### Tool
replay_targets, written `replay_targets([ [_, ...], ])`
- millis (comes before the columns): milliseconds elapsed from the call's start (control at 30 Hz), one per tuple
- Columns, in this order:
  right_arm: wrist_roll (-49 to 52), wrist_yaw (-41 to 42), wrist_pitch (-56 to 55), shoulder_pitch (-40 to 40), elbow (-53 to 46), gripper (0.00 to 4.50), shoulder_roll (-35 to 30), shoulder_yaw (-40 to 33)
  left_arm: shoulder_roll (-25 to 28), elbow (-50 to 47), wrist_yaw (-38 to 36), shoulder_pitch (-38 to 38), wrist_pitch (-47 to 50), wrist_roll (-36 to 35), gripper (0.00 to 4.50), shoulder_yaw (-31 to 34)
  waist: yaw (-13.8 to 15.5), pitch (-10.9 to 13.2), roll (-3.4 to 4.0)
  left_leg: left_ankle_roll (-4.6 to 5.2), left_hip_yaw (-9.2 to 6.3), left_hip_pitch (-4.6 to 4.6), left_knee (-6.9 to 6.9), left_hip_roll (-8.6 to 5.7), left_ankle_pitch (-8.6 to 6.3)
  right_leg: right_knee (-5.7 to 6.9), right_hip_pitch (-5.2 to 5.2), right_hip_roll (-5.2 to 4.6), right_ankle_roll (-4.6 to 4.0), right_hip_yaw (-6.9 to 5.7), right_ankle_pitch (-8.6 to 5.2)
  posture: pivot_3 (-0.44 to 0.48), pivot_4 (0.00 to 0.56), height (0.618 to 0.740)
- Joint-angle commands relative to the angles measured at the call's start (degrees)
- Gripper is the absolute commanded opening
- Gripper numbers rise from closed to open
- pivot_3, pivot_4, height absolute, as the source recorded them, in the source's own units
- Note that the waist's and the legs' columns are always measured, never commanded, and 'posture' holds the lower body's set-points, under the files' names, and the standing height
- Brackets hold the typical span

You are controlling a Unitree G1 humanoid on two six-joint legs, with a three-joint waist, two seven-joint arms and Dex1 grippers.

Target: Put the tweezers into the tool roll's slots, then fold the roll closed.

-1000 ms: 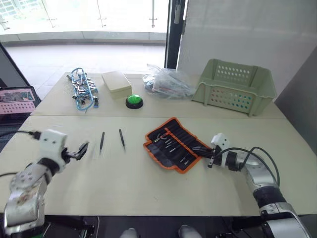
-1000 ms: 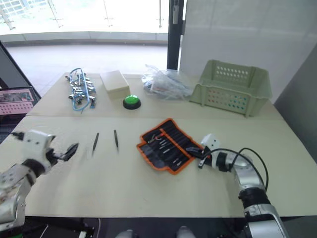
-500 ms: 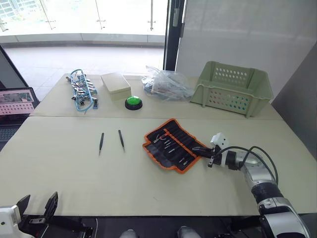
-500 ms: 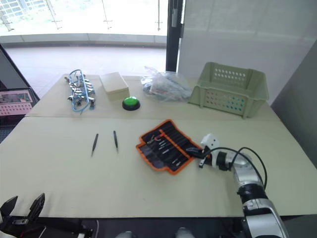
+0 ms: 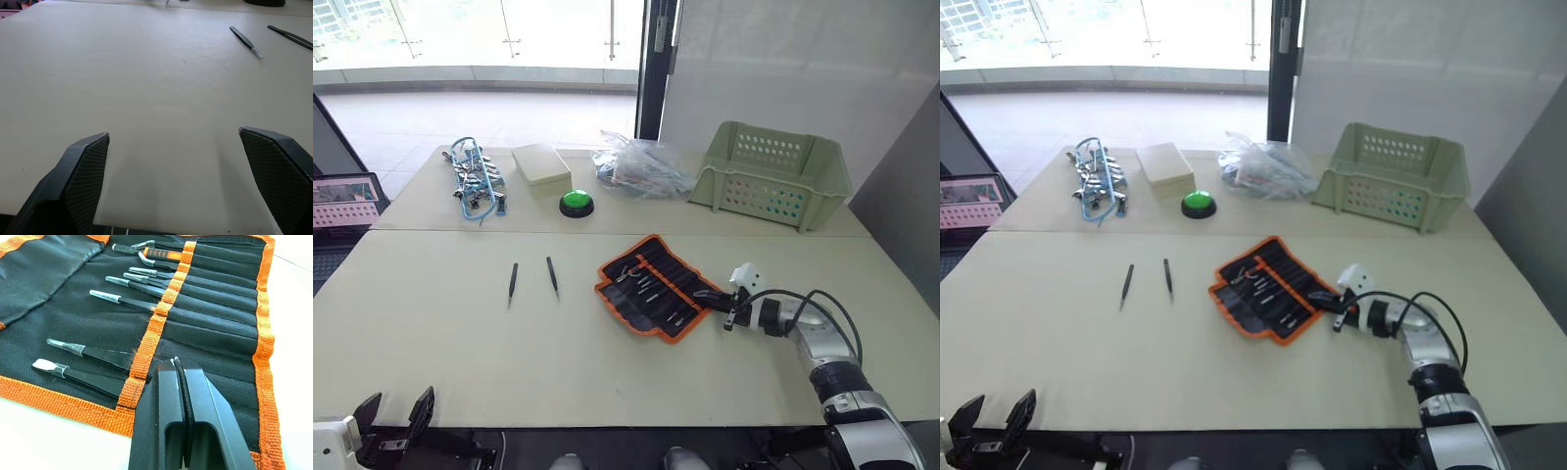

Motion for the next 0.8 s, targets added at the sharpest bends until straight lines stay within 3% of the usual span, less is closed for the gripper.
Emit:
replay_targets([
  [33, -1.8, -0.7, 2.8, 2.8, 0.1, 0.00, 0.5, 1.1, 2.4, -2.7, 4.0, -4.8, 4.5, -1.6, 4.49, -2.5, 0.0, 0.0, 0.00, 0.00, -0.01, 0.00, 0.00, 0.00, 0.00, 0.00, 0.00, 0.00, 0.00, -0.01, 0.00, 0.000, 0.150, 0.740],
  [400, -2.1, -2.4, 5.8, 5.5, -4.8, 0.00, 0.4, 0.5, 10.4, -8.0, 22.2, -27.1, 26.7, 5.5, 4.49, -15.3, 0.0, 0.0, 0.04, 0.01, -0.09, 0.01, -0.06, -0.02, 0.00, 0.05, -0.01, -0.01, 0.03, -0.03, 0.03, 0.000, 0.150, 0.740],
  [600, -2.1, -3.0, 6.9, 6.1, -5.9, 0.00, 0.4, 0.5, 7.8, -5.1, 31.9, -41.0, 36.9, 10.4, 4.49, -23.0, -0.1, 0.0, 0.07, 0.01, -0.11, 0.00, -0.09, -0.03, 0.00, 0.07, -0.05, 0.00, 0.04, -0.03, 0.04, 0.000, 0.150, 0.740],
  [800, -2.0, -3.9, 7.2, 7.1, -6.9, 0.00, 0.3, 0.1, 5.2, -1.7, 38.5, -48.7, 44.8, 14.6, 4.49, -26.1, -0.1, 0.0, 0.07, 0.00, -0.11, -0.02, -0.11, -0.04, 0.00, 0.08, -0.09, 0.00, 0.05, -0.03, 0.05, 0.000, 0.150, 0.740],
])
